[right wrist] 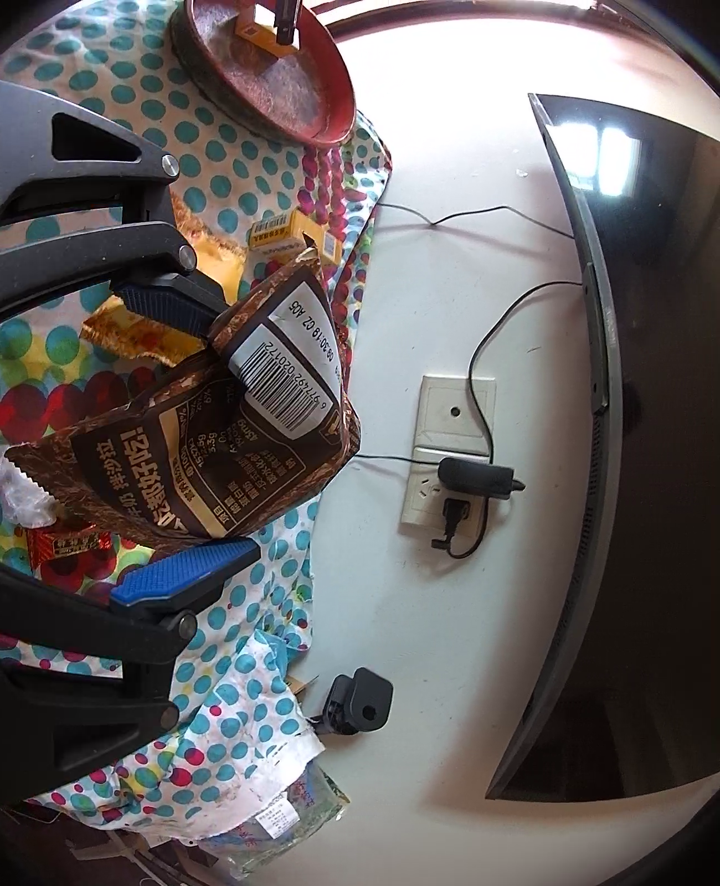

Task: Organize objects
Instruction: 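Carry the brown snack bag to the red tray and open the right gripper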

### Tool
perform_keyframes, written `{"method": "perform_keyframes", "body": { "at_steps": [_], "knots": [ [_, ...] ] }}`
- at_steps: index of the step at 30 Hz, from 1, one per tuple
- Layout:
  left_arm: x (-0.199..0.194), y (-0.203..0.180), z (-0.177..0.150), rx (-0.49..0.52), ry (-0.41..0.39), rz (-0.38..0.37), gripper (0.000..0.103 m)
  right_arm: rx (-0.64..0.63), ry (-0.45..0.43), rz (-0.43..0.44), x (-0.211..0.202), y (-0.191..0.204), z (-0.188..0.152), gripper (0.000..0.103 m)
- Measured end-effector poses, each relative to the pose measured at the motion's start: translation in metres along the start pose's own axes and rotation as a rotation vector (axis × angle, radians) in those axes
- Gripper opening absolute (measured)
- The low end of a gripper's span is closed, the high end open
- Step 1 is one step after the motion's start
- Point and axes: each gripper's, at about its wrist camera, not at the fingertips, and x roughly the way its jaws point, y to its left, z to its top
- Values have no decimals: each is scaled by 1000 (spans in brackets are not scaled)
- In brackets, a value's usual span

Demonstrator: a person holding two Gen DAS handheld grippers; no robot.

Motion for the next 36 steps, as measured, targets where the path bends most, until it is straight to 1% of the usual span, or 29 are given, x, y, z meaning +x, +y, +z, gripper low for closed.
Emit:
{"method": "perform_keyframes", "body": {
  "at_steps": [2, 5, 7, 11, 13, 19, 23, 26, 32, 36],
  "knots": [
    [-1, 2, 0, -8, -1, 3, 61, -15, -12, 15, -5, 11, 7, 68],
    [-2, 7, 1, -17, -1, 18, 61, -31, -16, 81, -9, 31, 18, 68],
    [-4, 11, 2, -29, -6, 19, 61, -39, -13, 145, -9, 48, 23, 68],
    [-5, 22, 3, -65, -5, 16, 61, -72, -13, 243, -8, 88, 31, 68],
    [-6, 26, 4, -79, -8, 22, 61, -68, 0, 321, -6, 108, 34, 68],
    [-8, 39, 4, -113, -12, 27, 61, -89, 31, 478, 0, 162, 41, 68],
    [-8, 45, 5, -135, -13, 19, 61, -114, 50, 538, 4, 187, 45, 68],
    [-11, 52, 6, -149, -22, 20, 61, -139, 55, 565, 8, 208, 50, 68],
    [-15, 70, 5, -205, -32, 13, 61, -194, 79, 610, 29, 255, 51, 68],
    [-18, 80, 6, -234, -38, 15, 61, -237, 95, 615, 44, 286, 48, 68]
  ]
}}
